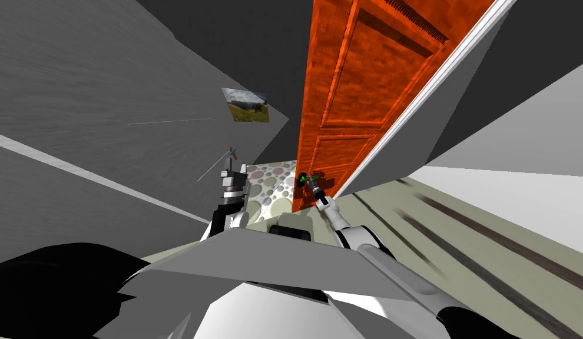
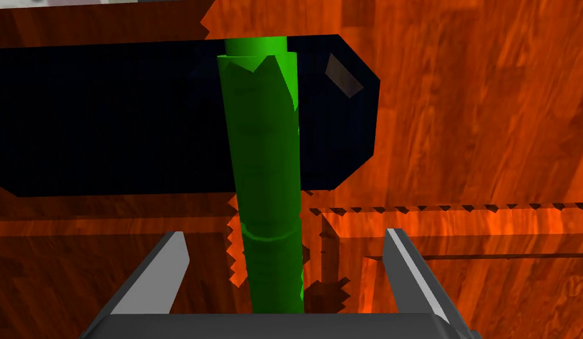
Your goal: Push the door open
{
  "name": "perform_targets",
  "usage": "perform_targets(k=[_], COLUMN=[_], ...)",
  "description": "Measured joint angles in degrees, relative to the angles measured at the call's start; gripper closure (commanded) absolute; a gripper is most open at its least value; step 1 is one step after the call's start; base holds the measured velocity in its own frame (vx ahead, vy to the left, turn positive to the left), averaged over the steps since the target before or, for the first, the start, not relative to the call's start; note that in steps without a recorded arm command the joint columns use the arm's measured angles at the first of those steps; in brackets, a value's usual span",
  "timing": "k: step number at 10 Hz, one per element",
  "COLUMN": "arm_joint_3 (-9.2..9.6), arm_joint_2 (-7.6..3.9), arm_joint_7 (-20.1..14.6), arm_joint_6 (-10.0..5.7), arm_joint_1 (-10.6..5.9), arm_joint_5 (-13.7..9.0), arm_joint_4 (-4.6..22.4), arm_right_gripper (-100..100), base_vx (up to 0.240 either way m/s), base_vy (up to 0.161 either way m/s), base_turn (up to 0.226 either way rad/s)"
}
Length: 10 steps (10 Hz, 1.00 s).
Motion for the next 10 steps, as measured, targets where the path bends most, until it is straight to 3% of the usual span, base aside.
perform_targets(k=[1, 6, 9, 10], arm_joint_3=[-0.02, -0.06, -0.69, -0.82], arm_joint_2=[0.02, -0.04, 0.31, 0.06], arm_joint_7=[0.06, 0.04, 0.83, 0.94], arm_joint_6=[0.00, 0.06, -0.13, 0.33], arm_joint_1=[-0.03, -0.26, -0.18, 0.67], arm_joint_5=[-0.01, -0.01, -0.33, -0.43], arm_joint_4=[0.01, -0.10, 1.45, 0.19], arm_right_gripper=[100, 100, 100, 100], base_vx=[-0.008, -0.006, 0.135, 0.156], base_vy=[-0.003, -0.003, 0.085, 0.132], base_turn=[-0.004, 0.004, -0.026, -0.052])
